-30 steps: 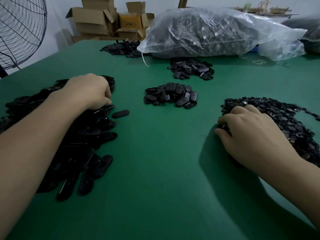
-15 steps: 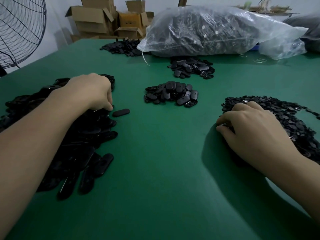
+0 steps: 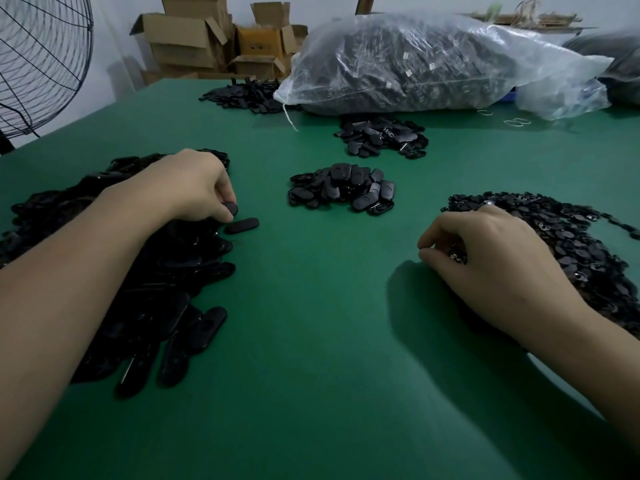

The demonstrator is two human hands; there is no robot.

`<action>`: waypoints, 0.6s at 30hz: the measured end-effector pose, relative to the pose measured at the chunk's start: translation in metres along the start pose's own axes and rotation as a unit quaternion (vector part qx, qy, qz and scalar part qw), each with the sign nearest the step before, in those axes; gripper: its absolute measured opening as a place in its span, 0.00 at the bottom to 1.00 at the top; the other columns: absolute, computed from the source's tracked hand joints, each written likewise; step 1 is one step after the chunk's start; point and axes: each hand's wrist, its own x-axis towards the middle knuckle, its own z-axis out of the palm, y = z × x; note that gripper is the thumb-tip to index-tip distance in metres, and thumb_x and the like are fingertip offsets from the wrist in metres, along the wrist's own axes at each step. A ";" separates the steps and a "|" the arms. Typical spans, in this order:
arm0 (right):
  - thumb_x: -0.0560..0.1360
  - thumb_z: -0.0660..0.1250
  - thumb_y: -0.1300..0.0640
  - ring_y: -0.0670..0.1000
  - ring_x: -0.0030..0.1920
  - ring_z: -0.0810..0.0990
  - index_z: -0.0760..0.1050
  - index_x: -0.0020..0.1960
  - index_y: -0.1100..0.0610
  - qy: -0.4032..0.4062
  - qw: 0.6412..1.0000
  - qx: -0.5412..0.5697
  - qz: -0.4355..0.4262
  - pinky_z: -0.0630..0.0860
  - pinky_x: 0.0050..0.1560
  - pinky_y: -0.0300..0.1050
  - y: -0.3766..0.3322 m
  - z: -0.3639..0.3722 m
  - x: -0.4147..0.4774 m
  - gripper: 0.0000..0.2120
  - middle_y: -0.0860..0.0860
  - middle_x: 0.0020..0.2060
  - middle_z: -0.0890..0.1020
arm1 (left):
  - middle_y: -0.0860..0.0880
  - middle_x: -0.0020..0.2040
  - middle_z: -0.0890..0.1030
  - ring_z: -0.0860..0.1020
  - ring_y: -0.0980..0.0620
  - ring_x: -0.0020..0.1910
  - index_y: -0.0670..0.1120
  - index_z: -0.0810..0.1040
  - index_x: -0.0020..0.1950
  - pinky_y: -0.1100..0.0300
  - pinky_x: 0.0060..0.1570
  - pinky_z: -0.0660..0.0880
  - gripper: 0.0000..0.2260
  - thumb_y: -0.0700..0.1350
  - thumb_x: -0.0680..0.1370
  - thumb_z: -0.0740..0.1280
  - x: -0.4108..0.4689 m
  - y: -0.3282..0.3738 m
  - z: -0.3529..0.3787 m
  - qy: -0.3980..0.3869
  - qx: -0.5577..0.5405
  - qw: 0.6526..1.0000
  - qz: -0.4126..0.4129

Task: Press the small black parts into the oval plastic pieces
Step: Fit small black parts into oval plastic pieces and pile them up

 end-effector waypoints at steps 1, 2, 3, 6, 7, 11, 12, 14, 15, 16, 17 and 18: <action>0.76 0.72 0.53 0.52 0.47 0.75 0.82 0.47 0.47 0.008 1.000 0.007 -0.003 0.76 0.48 0.56 -0.001 0.000 0.000 0.02 0.38 0.36 0.78 | 0.60 0.37 0.82 0.80 0.58 0.41 0.57 0.83 0.39 0.56 0.47 0.78 0.08 0.47 0.70 0.81 0.000 0.000 0.000 0.010 -0.005 1.000 0.003; 0.75 0.72 0.54 0.52 0.47 0.76 0.82 0.47 0.47 0.013 1.000 0.013 -0.005 0.76 0.48 0.56 -0.002 0.000 0.000 0.02 0.37 0.36 0.77 | 0.61 0.36 0.82 0.80 0.58 0.41 0.57 0.83 0.38 0.55 0.47 0.79 0.08 0.47 0.70 0.81 0.000 -0.001 0.001 0.021 -0.008 1.000 0.006; 0.75 0.72 0.55 0.51 0.47 0.76 0.82 0.47 0.47 0.015 1.000 0.017 -0.006 0.77 0.49 0.56 -0.003 0.000 0.000 0.03 0.35 0.36 0.76 | 0.61 0.36 0.82 0.81 0.58 0.41 0.57 0.84 0.38 0.55 0.47 0.79 0.08 0.47 0.70 0.81 0.000 -0.001 0.000 0.029 -0.010 0.999 0.010; 0.75 0.73 0.56 0.51 0.46 0.77 0.82 0.46 0.47 0.010 1.000 0.018 -0.014 0.77 0.50 0.56 -0.003 0.000 -0.002 0.04 0.33 0.36 0.72 | 0.60 0.36 0.82 0.80 0.59 0.41 0.57 0.83 0.38 0.57 0.45 0.78 0.09 0.47 0.72 0.80 0.002 0.003 -0.001 0.039 -0.033 0.998 0.042; 0.74 0.73 0.56 0.51 0.46 0.78 0.83 0.46 0.47 0.008 1.000 0.016 -0.016 0.77 0.50 0.56 -0.003 0.000 -0.002 0.04 0.33 0.35 0.72 | 0.60 0.36 0.82 0.80 0.61 0.40 0.58 0.83 0.39 0.60 0.42 0.76 0.08 0.47 0.72 0.80 0.001 0.006 -0.003 0.043 -0.052 0.996 0.057; 0.73 0.73 0.57 0.51 0.47 0.77 0.82 0.45 0.46 0.003 1.000 0.000 -0.020 0.74 0.48 0.52 -0.002 0.000 -0.002 0.06 0.34 0.35 0.73 | 0.61 0.39 0.86 0.82 0.63 0.44 0.57 0.86 0.43 0.65 0.47 0.74 0.03 0.51 0.74 0.78 -0.013 0.031 -0.014 0.033 -0.202 0.973 0.104; 0.73 0.74 0.58 0.50 0.46 0.76 0.83 0.44 0.47 0.006 1.000 -0.004 -0.020 0.73 0.47 0.50 -0.003 -0.001 -0.003 0.06 0.33 0.35 0.71 | 0.60 0.41 0.86 0.84 0.61 0.46 0.56 0.86 0.45 0.62 0.50 0.76 0.02 0.51 0.74 0.78 -0.020 0.041 -0.015 0.015 -0.247 0.962 0.119; 0.72 0.75 0.58 0.50 0.43 0.75 0.83 0.43 0.47 0.007 1.000 -0.014 -0.021 0.69 0.46 0.48 -0.003 -0.002 -0.003 0.06 0.32 0.33 0.68 | 0.56 0.43 0.88 0.85 0.58 0.47 0.53 0.85 0.49 0.57 0.51 0.79 0.03 0.48 0.76 0.76 -0.035 0.065 -0.009 -0.036 -0.326 0.933 0.148; 0.71 0.76 0.58 0.50 0.43 0.74 0.82 0.42 0.47 0.005 1.000 -0.020 -0.024 0.68 0.45 0.48 -0.002 -0.002 -0.003 0.07 0.32 0.33 0.68 | 0.54 0.43 0.88 0.86 0.57 0.46 0.51 0.85 0.50 0.57 0.48 0.80 0.03 0.46 0.77 0.75 -0.044 0.078 -0.003 -0.060 -0.356 0.919 0.160; 0.71 0.76 0.58 0.50 0.43 0.74 0.82 0.42 0.47 0.001 0.999 -0.023 -0.027 0.68 0.45 0.47 -0.002 -0.001 -0.003 0.07 0.32 0.33 0.68 | 0.52 0.43 0.88 0.86 0.56 0.45 0.49 0.84 0.50 0.58 0.45 0.80 0.03 0.45 0.77 0.75 -0.053 0.090 0.004 -0.078 -0.384 0.905 0.167; 0.72 0.75 0.58 0.50 0.44 0.75 0.82 0.43 0.46 -0.002 0.999 -0.023 -0.029 0.68 0.46 0.47 -0.001 -0.001 -0.002 0.07 0.32 0.33 0.69 | 0.50 0.43 0.88 0.86 0.55 0.45 0.48 0.84 0.51 0.60 0.41 0.80 0.03 0.44 0.78 0.74 -0.061 0.101 0.012 -0.093 -0.414 0.889 0.171; 0.72 0.75 0.57 0.49 0.45 0.75 0.81 0.45 0.46 -0.005 0.999 -0.021 -0.030 0.69 0.46 0.47 0.000 -0.001 -0.002 0.07 0.32 0.34 0.71 | 0.49 0.43 0.88 0.87 0.54 0.45 0.46 0.83 0.51 0.60 0.39 0.80 0.03 0.43 0.79 0.73 -0.069 0.110 0.019 -0.108 -0.449 0.871 0.167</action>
